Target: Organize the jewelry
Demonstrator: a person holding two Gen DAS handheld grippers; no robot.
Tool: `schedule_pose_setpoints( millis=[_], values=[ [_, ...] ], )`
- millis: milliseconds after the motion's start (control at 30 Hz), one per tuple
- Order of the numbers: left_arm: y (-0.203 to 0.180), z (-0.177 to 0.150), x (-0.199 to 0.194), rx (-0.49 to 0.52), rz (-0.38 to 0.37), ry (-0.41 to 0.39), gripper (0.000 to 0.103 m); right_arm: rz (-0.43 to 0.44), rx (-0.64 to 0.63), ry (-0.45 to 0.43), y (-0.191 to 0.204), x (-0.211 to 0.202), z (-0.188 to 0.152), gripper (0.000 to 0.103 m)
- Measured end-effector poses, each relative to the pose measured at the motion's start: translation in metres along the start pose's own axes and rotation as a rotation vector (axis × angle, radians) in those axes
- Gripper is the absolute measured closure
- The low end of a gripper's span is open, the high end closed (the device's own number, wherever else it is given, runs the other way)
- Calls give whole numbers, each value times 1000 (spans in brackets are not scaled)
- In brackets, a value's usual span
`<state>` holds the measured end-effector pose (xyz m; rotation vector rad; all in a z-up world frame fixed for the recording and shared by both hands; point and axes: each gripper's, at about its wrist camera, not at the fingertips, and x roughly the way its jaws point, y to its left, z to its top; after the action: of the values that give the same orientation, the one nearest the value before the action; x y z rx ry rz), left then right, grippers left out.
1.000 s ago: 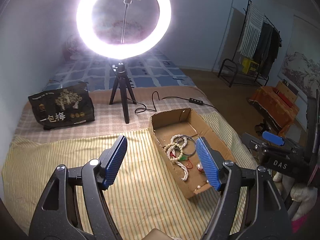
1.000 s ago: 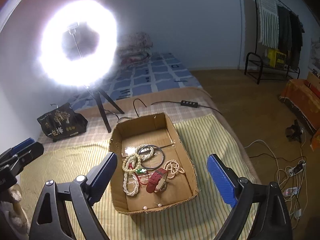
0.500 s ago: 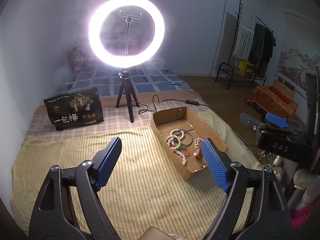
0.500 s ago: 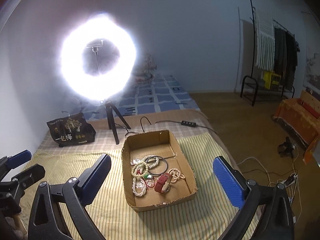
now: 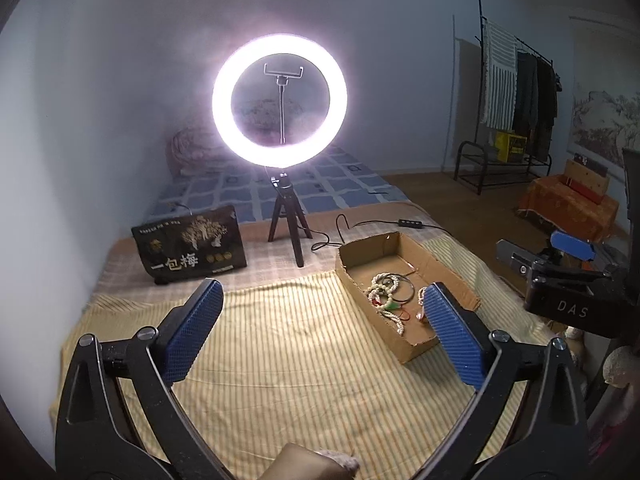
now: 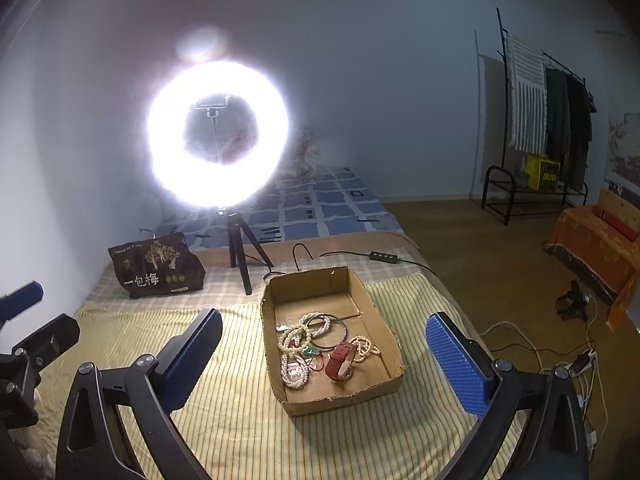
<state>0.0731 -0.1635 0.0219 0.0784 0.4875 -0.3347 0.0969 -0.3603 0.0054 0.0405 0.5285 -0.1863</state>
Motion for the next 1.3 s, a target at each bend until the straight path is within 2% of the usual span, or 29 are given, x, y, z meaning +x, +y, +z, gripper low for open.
schedule_pose_setpoints(
  millis=[267,1300],
  values=[
    [-7,-8,-5,25,-17,36,1,-1,23,-17,3,-5,-3,0],
    [-10,-11,-7,37,-3,44,0,-13,46,-3,0,-2,-8,0]
  ],
)
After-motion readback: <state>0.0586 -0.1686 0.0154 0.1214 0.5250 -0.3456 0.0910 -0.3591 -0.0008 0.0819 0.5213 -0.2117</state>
